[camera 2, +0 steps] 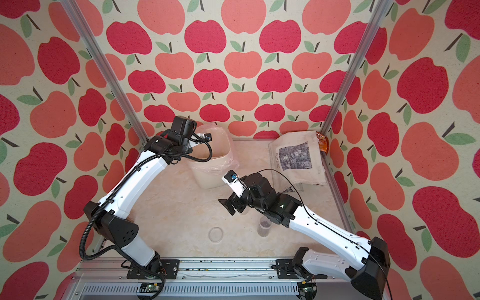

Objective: Empty the moldy dried flower tea in the jars
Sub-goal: Pour the moldy dried flower tea into the trash bin.

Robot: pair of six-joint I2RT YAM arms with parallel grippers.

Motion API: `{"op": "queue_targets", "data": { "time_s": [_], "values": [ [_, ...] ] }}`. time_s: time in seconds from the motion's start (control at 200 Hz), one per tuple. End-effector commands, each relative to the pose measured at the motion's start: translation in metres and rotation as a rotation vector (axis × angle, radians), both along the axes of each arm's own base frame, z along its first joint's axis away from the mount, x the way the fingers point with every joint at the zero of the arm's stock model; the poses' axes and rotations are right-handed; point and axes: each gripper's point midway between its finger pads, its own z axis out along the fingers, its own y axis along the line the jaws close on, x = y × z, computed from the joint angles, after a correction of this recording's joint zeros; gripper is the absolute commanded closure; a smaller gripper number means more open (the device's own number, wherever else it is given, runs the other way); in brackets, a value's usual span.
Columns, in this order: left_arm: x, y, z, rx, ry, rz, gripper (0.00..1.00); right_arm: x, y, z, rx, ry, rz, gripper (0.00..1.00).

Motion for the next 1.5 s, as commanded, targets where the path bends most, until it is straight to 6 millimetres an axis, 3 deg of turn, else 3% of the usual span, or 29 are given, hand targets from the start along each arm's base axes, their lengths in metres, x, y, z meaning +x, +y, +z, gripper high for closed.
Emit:
{"op": "queue_targets", "data": {
  "time_s": [0.0,0.69,1.241,1.496],
  "values": [
    [0.01,-0.003,0.006,0.1,-0.049,-0.021,1.0,0.0,-0.004,0.006,0.037,0.005,-0.016,0.01],
    [0.017,-0.016,-0.01,0.251,-0.05,-0.129,1.0,0.007,-0.016,0.003,0.078,0.042,-0.069,0.01],
    [0.002,-0.019,-0.028,0.301,0.094,-0.177,1.0,0.009,-0.018,-0.003,0.101,0.073,-0.079,0.01],
    [0.0,-0.032,-0.036,0.294,0.135,-0.204,1.0,0.009,-0.019,-0.006,0.101,0.08,-0.082,0.01]
  ]
}}
